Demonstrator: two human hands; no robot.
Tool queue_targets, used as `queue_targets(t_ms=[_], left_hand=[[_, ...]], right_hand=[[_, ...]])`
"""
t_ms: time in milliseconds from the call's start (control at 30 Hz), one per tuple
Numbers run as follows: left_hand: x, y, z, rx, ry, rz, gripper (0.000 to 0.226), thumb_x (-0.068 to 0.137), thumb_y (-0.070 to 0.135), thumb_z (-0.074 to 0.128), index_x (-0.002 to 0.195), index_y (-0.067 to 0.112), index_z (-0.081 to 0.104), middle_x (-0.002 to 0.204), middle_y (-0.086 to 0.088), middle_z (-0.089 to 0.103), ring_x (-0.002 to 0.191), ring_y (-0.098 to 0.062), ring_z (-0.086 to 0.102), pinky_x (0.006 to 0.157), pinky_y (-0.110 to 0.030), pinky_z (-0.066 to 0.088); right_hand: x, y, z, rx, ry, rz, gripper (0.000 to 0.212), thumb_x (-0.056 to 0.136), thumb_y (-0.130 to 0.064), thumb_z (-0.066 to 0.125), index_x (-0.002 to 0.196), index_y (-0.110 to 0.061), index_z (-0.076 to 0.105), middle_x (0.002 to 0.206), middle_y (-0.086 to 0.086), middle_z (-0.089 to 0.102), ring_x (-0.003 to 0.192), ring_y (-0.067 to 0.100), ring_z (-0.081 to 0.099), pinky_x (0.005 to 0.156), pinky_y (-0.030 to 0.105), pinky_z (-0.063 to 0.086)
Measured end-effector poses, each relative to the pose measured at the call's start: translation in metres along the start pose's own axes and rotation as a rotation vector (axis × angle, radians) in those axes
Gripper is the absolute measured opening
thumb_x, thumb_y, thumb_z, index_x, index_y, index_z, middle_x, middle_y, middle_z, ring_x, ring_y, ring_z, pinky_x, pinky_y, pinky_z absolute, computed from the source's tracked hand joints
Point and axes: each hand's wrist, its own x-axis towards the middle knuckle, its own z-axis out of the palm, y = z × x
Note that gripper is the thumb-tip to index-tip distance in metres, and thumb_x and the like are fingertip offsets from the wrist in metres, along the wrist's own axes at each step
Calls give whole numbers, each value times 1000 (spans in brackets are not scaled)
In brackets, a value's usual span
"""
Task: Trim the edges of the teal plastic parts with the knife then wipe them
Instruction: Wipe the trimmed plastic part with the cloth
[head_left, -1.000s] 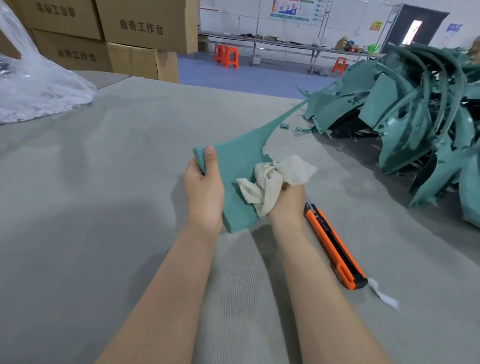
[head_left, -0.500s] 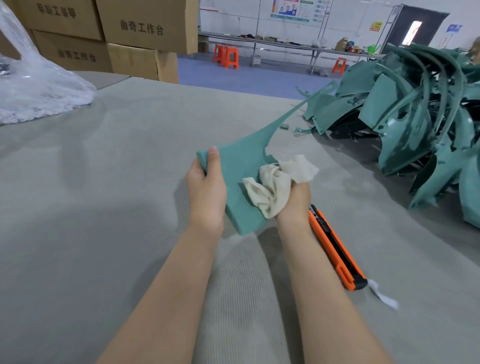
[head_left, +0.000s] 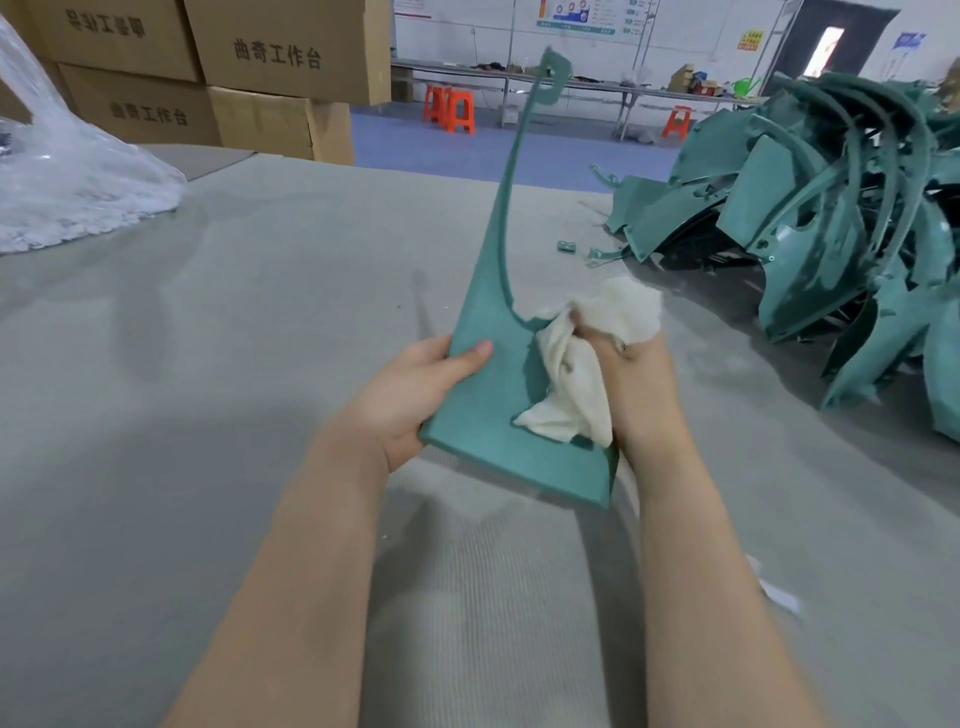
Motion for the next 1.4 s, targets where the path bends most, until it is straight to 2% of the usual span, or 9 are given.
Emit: queue_targets(t_ms=[133, 333, 433, 600, 700, 867, 1067, 1233, 1400], left_hand=[[5, -5, 3, 56, 49, 134, 18, 97, 14, 48, 102, 12, 65, 88, 1, 75, 76, -12, 71, 66, -23, 57], [10, -1, -2, -46, 320, 217, 17, 100, 18, 48, 105, 14, 63, 97, 1, 74, 86, -13, 71, 71, -28, 58], [11, -1, 10, -213, 298, 140, 25, 100, 24, 46, 116, 12, 61, 104, -4, 71, 82, -14, 71, 67, -28, 59], [3, 6, 12, -620, 66, -19, 41, 100, 41, 35, 92, 13, 65, 81, -1, 71, 75, -11, 69, 72, -26, 57], [5, 7, 13, -590, 107, 1, 43, 101, 44, 33, 106, 13, 63, 101, 1, 69, 88, -13, 66, 93, -30, 49], [10, -4, 21, -390, 227, -27, 48, 99, 46, 38, 123, 12, 62, 117, -8, 68, 97, -18, 68, 74, -31, 56], [2, 6, 7, -828, 61, -93, 38, 96, 49, 42, 92, 15, 59, 71, 3, 66, 67, 1, 66, 61, -15, 55], [7, 5, 17, -430, 254, 48, 51, 100, 46, 34, 125, 10, 59, 116, -8, 69, 95, -19, 69, 76, -34, 57], [7, 9, 15, -503, 328, 165, 42, 102, 37, 35, 127, 11, 56, 123, -7, 65, 100, -17, 68, 83, -34, 57]], right_hand=[[-1, 1, -14, 611, 186, 20, 32, 97, -16, 37, 66, -24, 38, 59, -8, 43, 54, 6, 44, 56, 20, 40], [-4, 1, -18, 754, 277, -26, 26, 100, -14, 26, 83, -20, 45, 81, 2, 54, 82, 18, 54, 88, 36, 49], [-14, -1, 19, 175, 260, -171, 11, 94, -18, 48, 92, -20, 59, 100, 4, 64, 101, 20, 61, 98, 37, 47], [-45, 8, 79, -661, -257, -582, 49, 88, -26, 37, 130, -10, 58, 134, 12, 55, 129, 32, 44, 107, 50, 30], [-38, 10, 74, -524, -189, -585, 43, 86, -17, 48, 123, 2, 61, 128, 22, 58, 124, 38, 51, 105, 52, 37], [-17, 20, 62, -437, 25, -266, 39, 95, -11, 48, 133, -6, 53, 130, 15, 57, 121, 31, 52, 103, 30, 40], [-57, 15, 88, -480, -230, -582, 48, 85, -10, 45, 131, 2, 55, 140, 19, 51, 134, 30, 43, 110, 24, 26], [-19, 26, 48, -515, 47, -235, 32, 91, 4, 43, 119, 3, 59, 123, 21, 60, 106, 31, 59, 85, 11, 38], [-11, 13, 28, -185, 307, -80, 23, 97, -7, 47, 107, -9, 67, 95, 0, 65, 86, 13, 57, 68, 7, 35]])
